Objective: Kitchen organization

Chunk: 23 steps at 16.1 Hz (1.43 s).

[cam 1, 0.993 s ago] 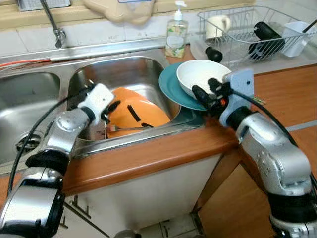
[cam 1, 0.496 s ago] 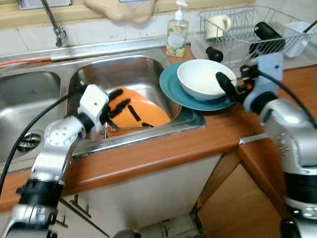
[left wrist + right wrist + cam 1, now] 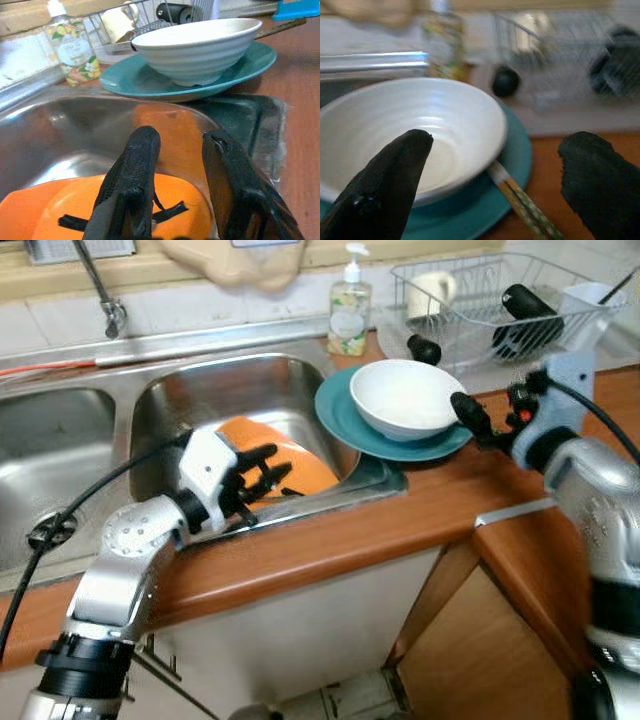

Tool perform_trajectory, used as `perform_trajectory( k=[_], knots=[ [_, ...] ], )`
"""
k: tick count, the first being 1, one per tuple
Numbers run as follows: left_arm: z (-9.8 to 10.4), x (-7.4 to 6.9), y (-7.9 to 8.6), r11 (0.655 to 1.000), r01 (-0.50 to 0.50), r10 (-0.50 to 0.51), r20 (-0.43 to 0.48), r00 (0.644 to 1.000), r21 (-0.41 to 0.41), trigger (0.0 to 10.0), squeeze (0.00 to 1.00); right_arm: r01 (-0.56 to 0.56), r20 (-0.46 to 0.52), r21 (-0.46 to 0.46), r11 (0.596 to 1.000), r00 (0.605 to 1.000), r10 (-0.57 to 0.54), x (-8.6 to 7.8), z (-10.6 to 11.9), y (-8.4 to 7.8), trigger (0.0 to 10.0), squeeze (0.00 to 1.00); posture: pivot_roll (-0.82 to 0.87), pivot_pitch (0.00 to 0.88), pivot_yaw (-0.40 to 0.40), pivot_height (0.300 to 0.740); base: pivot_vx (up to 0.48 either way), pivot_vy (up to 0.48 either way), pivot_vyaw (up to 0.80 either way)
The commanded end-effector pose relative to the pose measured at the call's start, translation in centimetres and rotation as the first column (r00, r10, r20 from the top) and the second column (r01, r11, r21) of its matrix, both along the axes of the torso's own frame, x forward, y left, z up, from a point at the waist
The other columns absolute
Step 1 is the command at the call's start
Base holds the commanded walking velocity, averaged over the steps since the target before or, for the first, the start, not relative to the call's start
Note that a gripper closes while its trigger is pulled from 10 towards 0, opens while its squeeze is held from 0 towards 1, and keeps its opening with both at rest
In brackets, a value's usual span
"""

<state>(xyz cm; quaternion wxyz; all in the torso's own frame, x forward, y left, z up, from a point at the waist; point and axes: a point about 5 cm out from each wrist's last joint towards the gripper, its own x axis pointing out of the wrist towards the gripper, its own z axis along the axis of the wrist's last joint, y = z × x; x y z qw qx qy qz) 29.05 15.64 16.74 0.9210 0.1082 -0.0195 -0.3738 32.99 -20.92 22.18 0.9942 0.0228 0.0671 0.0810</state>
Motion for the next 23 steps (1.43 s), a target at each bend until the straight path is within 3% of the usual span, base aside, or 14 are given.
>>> perform_trajectory(
  k=[1, 2, 5, 6, 8, 15, 20, 23],
  knots=[
    [0.2, -0.2, -0.2, 1.0, 0.001, -0.001, 0.0, 1.0, 0.005, 10.0, 0.0, 0.036, -0.039, 0.065, 0.997, 0.999, -0.033, 0.4, 0.1, -0.2, 10.0, 0.0, -0.05, 0.0, 0.023, 0.74, 0.0, 0.0, 0.0],
    [0.2, -0.4, -0.4, 1.0, 0.007, -0.007, -0.01, 1.0, 0.001, 10.0, 0.0, 0.038, -0.079, 0.134, 0.99, 0.996, -0.028, 0.7, 0.1, 0.1, 10.0, 0.0, -0.05, 0.0, 0.023, 0.74, 0.0, 0.0, 0.0],
    [0.0, -0.7, -0.9, 1.0, 0.018, -0.018, -0.024, 1.0, 0.002, 10.0, 0.0, 0.043, -0.161, 0.223, 0.974, 0.987, -0.006, 1.5, -0.1, 0.7, 10.0, 0.0, -0.05, 0.0, 0.022, 0.74, 0.0, 0.0, 0.0],
    [0.0, -0.7, -1.0, 1.0, 0.02, -0.02, -0.026, 0.999, 0.001, 10.0, 0.0, 0.032, -0.167, 0.265, 0.964, 0.986, 0.013, 1.8, 0.2, 1.1, 4.5, 0.0, -0.04, 0.0, 0.02, 0.74, 0.0, 0.0, 0.0],
    [0.1, -0.7, -1.1, 1.0, 0.018, -0.018, -0.031, 0.999, 0.0, 10.0, 0.0, 0.034, -0.21, 0.3, 0.953, 0.977, 0.032, 2.1, 0.2, 1.6, 0.3, 0.0, -0.04, 0.0, 0.02, 0.74, 0.0, 0.0, 0.0],
    [0.1, -1.0, -1.1, 1.0, 0.03, -0.03, -0.05, 0.998, 0.006, 10.0, 0.0, 0.021, -0.288, 0.418, 0.908, 0.951, 0.111, 2.4, -0.4, 2.9, 0.0, 0.0, -0.04, 0.0, 0.018, 0.74, 0.0, 0.0, 0.0],
    [0.1, -0.9, -1.1, 0.999, 0.033, -0.032, -0.048, 0.998, 0.025, 10.0, 0.0, 0.011, -0.283, 0.499, 0.866, 0.947, 0.151, 2.4, -0.6, 3.7, 0.0, 0.0, -0.03, 0.0, 0.019, 0.74, 0.0, 0.0, 0.0],
    [0.2, -0.9, -1.1, 0.999, 0.031, -0.03, -0.046, 0.999, 0.019, 10.0, 0.0, 0.02, -0.297, 0.507, 0.862, 0.942, 0.154, 2.3, -0.9, 3.8, 0.0, 0.0, -0.03, 0.0, 0.02, 0.74, 0.0, 0.0, 0.0]
  ],
)
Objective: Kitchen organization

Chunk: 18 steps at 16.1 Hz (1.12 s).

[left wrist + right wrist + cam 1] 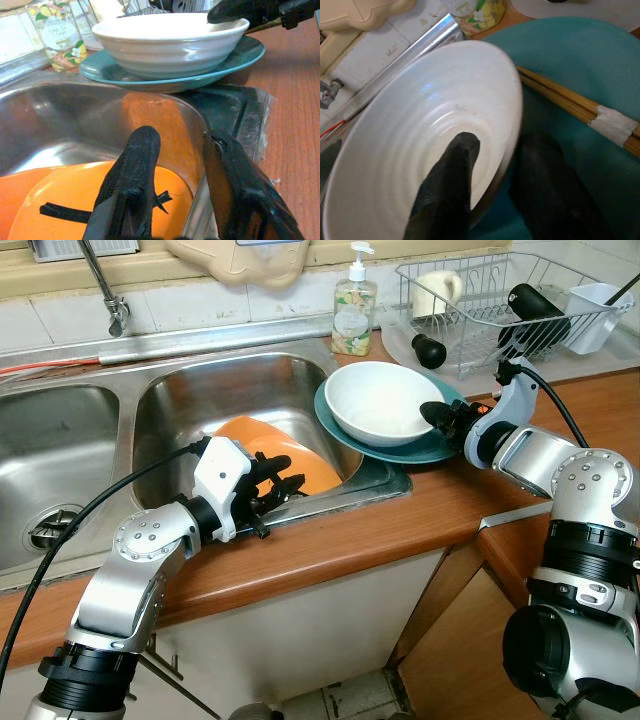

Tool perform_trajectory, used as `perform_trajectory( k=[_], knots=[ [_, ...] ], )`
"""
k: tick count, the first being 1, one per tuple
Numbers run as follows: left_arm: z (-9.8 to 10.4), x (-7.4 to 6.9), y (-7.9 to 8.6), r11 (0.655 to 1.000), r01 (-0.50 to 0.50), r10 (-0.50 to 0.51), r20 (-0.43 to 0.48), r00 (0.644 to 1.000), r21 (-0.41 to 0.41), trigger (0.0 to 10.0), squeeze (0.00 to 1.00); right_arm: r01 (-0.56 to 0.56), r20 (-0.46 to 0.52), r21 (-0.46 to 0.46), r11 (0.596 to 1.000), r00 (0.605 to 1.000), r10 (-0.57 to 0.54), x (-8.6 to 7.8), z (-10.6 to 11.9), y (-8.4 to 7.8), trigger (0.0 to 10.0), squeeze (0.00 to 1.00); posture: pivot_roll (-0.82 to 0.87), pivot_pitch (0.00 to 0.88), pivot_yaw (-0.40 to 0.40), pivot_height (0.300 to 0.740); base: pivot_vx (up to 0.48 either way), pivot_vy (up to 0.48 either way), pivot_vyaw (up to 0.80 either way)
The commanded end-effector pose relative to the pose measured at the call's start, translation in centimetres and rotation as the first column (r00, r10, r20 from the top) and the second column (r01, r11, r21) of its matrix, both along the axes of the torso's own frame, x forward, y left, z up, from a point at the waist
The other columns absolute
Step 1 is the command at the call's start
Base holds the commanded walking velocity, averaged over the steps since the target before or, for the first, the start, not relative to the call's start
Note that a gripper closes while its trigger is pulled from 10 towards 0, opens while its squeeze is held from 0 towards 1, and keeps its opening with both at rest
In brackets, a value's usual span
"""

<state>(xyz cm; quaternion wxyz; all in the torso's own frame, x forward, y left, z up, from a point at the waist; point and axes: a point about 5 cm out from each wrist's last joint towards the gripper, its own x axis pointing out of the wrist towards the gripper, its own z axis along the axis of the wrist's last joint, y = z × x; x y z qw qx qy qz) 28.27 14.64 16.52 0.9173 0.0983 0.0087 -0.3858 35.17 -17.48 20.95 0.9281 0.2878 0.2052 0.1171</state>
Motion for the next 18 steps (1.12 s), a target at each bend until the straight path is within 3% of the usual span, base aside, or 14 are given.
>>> perform_trajectory(
  k=[1, 14, 18],
  knots=[
    [0.4, 0.0, -0.2, 1.0, 0.012, -0.012, 0.018, 1.0, 0.015, 10.0, 0.0, -0.015, -0.009, 0.015, 1.0, 1.0, 0.016, 0.1, 0.2, 0.4, 0.0, 0.0, -0.03, 0.0, 0.02, 0.74, 0.0, 0.0, 0.0],
    [0.6, 0.2, -0.2, 1.0, 0.003, -0.003, 0.028, 1.0, 0.019, 10.0, 0.0, 0.016, -0.006, 0.029, 0.999, 1.0, -0.016, 0.3, 0.4, 0.2, 0.0, 0.0, -0.03, 0.0, 0.023, 0.74, 0.0, 0.0, 0.0],
    [1.2, 0.6, 0.1, 0.999, -0.034, 0.035, 0.054, 0.998, -0.01, 10.0, 0.0, 0.043, 0.144, 0.07, 0.997, 0.988, -0.053, 0.6, 2.4, -0.1, 0.0, 0.0, -0.03, 0.0, 0.024, 0.74, 0.0, 0.0, 0.0]
  ],
)
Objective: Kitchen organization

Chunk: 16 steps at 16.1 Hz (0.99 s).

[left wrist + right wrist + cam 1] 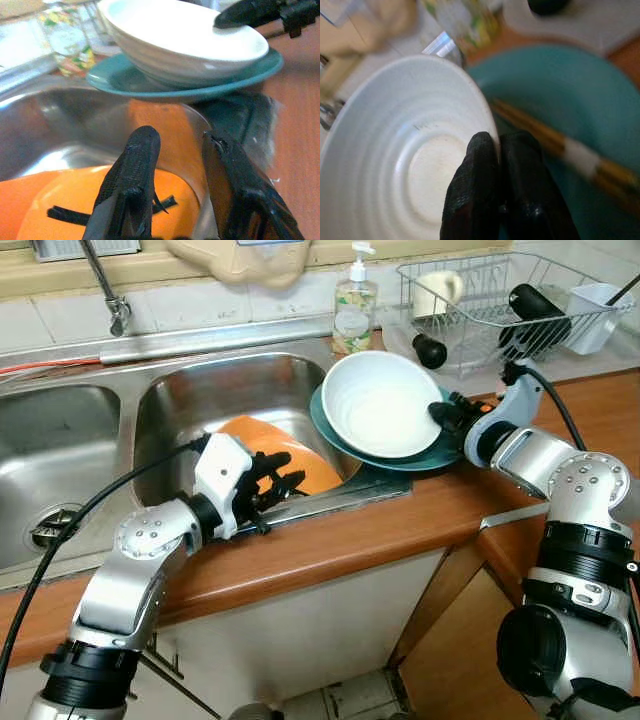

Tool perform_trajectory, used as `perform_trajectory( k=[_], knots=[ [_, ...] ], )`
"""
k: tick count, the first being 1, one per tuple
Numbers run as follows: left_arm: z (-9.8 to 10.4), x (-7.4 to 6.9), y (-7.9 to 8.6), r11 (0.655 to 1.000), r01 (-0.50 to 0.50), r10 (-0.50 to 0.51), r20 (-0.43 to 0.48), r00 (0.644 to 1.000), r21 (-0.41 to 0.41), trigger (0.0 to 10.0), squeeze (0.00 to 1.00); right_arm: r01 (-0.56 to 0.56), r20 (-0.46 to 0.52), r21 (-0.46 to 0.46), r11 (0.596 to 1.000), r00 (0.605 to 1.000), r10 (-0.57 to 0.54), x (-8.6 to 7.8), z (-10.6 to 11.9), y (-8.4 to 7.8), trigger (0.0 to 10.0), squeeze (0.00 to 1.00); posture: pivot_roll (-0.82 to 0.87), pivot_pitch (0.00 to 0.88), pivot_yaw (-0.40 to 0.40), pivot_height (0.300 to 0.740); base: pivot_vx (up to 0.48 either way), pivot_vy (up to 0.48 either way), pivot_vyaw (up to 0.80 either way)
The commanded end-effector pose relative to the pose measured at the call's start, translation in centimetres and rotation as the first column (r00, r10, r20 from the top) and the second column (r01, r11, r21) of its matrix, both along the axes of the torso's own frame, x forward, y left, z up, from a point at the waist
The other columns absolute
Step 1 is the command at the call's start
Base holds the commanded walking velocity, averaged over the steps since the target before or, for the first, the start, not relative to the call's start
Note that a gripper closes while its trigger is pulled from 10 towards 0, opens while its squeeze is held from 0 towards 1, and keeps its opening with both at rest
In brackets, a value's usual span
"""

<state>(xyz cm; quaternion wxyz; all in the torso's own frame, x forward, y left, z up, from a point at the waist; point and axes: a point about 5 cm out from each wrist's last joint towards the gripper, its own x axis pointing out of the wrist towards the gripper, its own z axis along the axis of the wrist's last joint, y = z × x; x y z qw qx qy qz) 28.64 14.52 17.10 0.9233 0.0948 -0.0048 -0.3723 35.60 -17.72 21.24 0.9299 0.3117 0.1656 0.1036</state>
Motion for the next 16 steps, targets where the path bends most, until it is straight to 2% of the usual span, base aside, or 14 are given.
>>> perform_trajectory(
  k=[1, 3, 4, 5, 6, 7, 8, 9, 10, 13, 14, 15, 16],
  knots=[
    [1.0, 0.4, 0.2, 0.999, -0.025, 0.026, 0.03, 0.999, -0.032, 10.0, 0.0, 0.003, 0.201, -0.015, 1.0, 0.98, 0.0, 0.1, 3.5, 0.2, 0.0, 0.0, -0.03, 0.0, 0.024, 0.74, 0.0, 0.0, 0.0],
    [1.5, 0.4, 0.2, 0.995, -0.036, 0.038, 0.024, 0.999, -0.094, 10.0, 0.0, 0.028, 0.336, -0.079, 0.997, 0.942, 0.001, -0.3, 5.0, 0.4, 0.0, 0.0, -0.04, 0.0, 0.029, 0.74, 0.0, 0.0, 0.0],
    [1.6, 0.4, 0.3, 0.993, -0.039, 0.041, 0.022, 0.999, -0.108, 10.0, 0.0, 0.03, 0.361, -0.089, 0.996, 0.933, 0.004, -0.4, 5.3, 0.5, 0.0, 0.0, -0.04, 0.0, 0.029, 0.74, 0.0, 0.0, 0.0],
    [1.8, 0.4, 0.3, 0.99, -0.042, 0.045, 0.019, 0.999, -0.134, 10.0, 0.0, 0.051, 0.418, -0.141, 0.989, 0.908, 0.013, -0.6, 5.8, 0.7, 0.0, 0.0, -0.03, 0.0, 0.032, 0.74, 0.0, 0.0, 0.0],
    [2.2, 0.3, 0.4, 0.98, -0.036, 0.037, 0.005, 0.999, -0.197, 10.0, 0.75, 0.102, 0.49, -0.281, 0.954, 0.87, 0.051, -1.1, 6.3, 1.2, 0.0, 0.0, -0.03, 0.0, 0.033, 0.74, 0.0, 0.0, 0.0],
    [2.5, 0.3, 0.3, 0.973, -0.033, 0.035, 0.008, 0.999, -0.226, 10.0, 1.0, 0.123, 0.522, -0.342, 0.932, 0.849, 0.08, -1.3, 6.5, 1.5, 0.0, 0.0, -0.03, 0.0, 0.033, 0.74, 0.0, 0.0, 0.0],
    [3.1, 0.3, 0.4, 0.958, -0.034, 0.04, 0.015, 0.999, -0.285, 10.0, 1.0, 0.149, 0.571, -0.428, 0.891, 0.809, 0.139, -1.8, 6.6, 2.2, 0.0, 0.0, -0.03, 0.0, 0.036, 0.74, 0.0, 0.0, 0.0],
    [3.6, 0.3, 0.4, 0.945, -0.035, 0.045, 0.022, 0.999, -0.325, 10.0, 0.0, 0.169, 0.596, -0.462, 0.871, 0.786, 0.165, -2.1, 6.6, 2.6, 0.0, 0.0, -0.03, 0.0, 0.036, 0.74, 0.0, 0.0, 0.0],
    [3.9, 0.3, 0.5, 0.937, -0.032, 0.042, 0.023, 0.999, -0.349, 10.0, 0.0, 0.174, 0.605, -0.48, 0.86, 0.775, 0.181, -2.3, 6.6, 2.8, 0.0, 0.0, -0.03, 0.0, 0.037, 0.74, 0.0, 0.0, 0.0],
    [4.7, -0.1, 0.0, 0.894, 0.018, -0.023, -0.005, 1.0, -0.448, 10.0, 0.0, 0.162, 0.652, -0.542, 0.825, 0.7, 0.29, -3.4, 6.3, 4.7, 0.0, 0.0, -0.03, 0.0, 0.043, 0.74, 0.0, 0.0, 0.0],
    [4.7, -0.2, -0.1, 0.891, 0.026, -0.035, -0.011, 0.999, -0.454, 10.0, 0.0, 0.143, 0.662, -0.536, 0.832, 0.683, 0.309, -3.7, 6.2, 5.2, 0.0, 0.0, -0.03, 0.0, 0.043, 0.74, 0.0, 0.0, 0.0],
    [4.4, 0.1, 0.1, 0.903, -0.013, 0.008, -0.014, 1.0, -0.429, 10.0, 0.0, 0.096, 0.677, -0.494, 0.864, 0.666, 0.313, -4.2, 6.3, 5.9, 0.0, 0.0, -0.03, 0.0, 0.043, 0.74, 0.0, 0.0, 0.0],
    [4.2, 0.3, 0.3, 0.907, -0.039, 0.035, -0.019, 0.999, -0.419, 10.0, 0.0, 0.075, 0.684, -0.469, 0.88, 0.661, 0.309, -4.4, 6.4, 6.0, 0.0, 0.0, -0.03, 0.0, 0.043, 0.74, 0.0, 0.0, 0.0]
  ],
)
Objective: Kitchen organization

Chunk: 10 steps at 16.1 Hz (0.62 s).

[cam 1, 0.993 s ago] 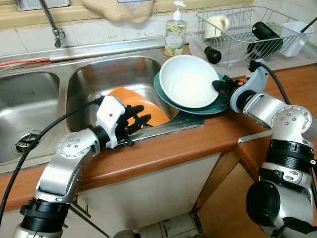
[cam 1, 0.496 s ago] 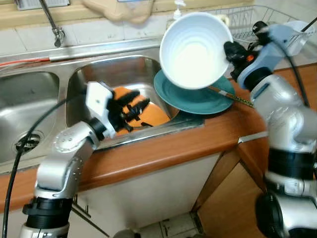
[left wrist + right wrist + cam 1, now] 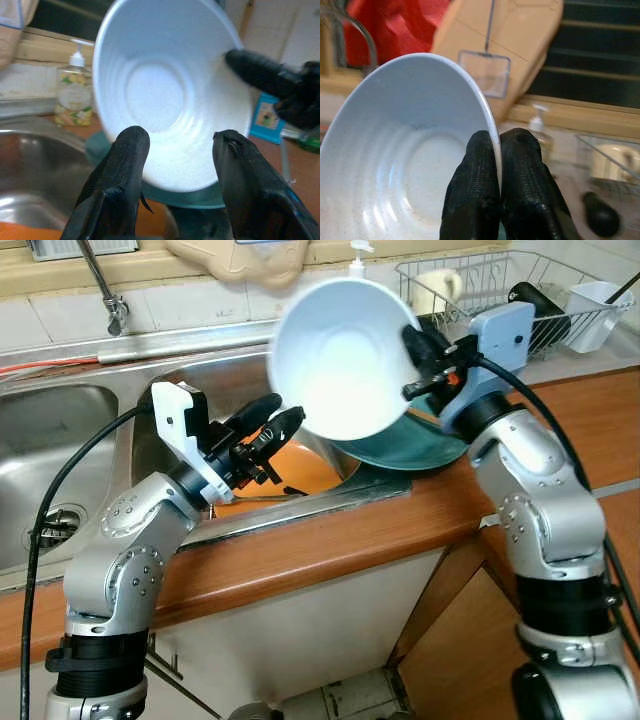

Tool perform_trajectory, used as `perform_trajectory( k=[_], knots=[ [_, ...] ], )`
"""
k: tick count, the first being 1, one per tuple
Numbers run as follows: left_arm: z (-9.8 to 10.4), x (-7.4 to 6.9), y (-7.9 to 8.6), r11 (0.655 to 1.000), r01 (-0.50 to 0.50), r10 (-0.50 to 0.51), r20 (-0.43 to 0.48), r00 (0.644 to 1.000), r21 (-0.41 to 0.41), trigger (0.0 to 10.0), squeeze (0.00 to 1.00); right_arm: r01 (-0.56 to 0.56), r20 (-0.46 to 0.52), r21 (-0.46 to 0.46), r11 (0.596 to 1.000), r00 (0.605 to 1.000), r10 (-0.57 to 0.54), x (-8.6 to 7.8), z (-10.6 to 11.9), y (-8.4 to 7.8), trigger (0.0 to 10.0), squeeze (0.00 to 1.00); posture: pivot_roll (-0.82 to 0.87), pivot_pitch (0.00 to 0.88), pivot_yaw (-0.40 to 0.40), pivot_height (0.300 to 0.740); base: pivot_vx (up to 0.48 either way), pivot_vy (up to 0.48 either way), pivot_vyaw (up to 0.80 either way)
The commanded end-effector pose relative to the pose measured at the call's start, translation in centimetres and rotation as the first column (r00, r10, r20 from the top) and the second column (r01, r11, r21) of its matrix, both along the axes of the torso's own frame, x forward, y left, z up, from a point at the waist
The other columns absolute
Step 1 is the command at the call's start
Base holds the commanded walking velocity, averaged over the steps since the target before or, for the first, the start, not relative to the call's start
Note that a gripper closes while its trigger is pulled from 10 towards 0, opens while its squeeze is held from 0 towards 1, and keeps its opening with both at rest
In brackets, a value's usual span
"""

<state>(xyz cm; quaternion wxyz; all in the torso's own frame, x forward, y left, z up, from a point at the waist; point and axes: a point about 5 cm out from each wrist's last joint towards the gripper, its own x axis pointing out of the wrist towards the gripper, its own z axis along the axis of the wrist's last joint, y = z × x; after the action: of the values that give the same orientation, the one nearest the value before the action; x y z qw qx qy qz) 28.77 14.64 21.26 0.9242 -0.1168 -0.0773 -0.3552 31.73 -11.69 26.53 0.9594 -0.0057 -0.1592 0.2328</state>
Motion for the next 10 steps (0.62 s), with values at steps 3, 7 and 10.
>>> perform_trajectory(
  k=[3, 7, 10],
  knots=[
    [0.0, 0.5, 0.8, 0.997, -0.074, 0.074, -0.003, 0.997, 0.026, 4.9, 0.0, -0.073, 0.047, 0.084, 0.994, 0.997, 0.069, -1.1, 1.0, 0.4, 0.0, 0.0, -0.02, 0.0, 0.045, 0.74, 0.0, 0.0, 0.0],
    [0.2, 0.5, 0.8, 0.997, -0.079, 0.079, -0.011, 0.997, 0.0, 0.0, 0.0, -0.128, 0.04, 0.096, 0.987, 0.991, 0.124, -1.6, 0.6, 1.3, 0.0, 0.0, -0.02, 0.0, 0.046, 0.74, 0.0, 0.0, 0.0],
    [0.1, 0.4, 0.9, 0.995, -0.101, 0.101, -0.02, 0.995, -0.021, 0.0, 0.0, -0.144, 0.032, 0.125, 0.982, 0.989, 0.141, -1.7, 0.4, 1.6, 0.0, 0.0, -0.02, 0.0, 0.048, 0.74, 0.0, 0.0, 0.0]
  ],
)
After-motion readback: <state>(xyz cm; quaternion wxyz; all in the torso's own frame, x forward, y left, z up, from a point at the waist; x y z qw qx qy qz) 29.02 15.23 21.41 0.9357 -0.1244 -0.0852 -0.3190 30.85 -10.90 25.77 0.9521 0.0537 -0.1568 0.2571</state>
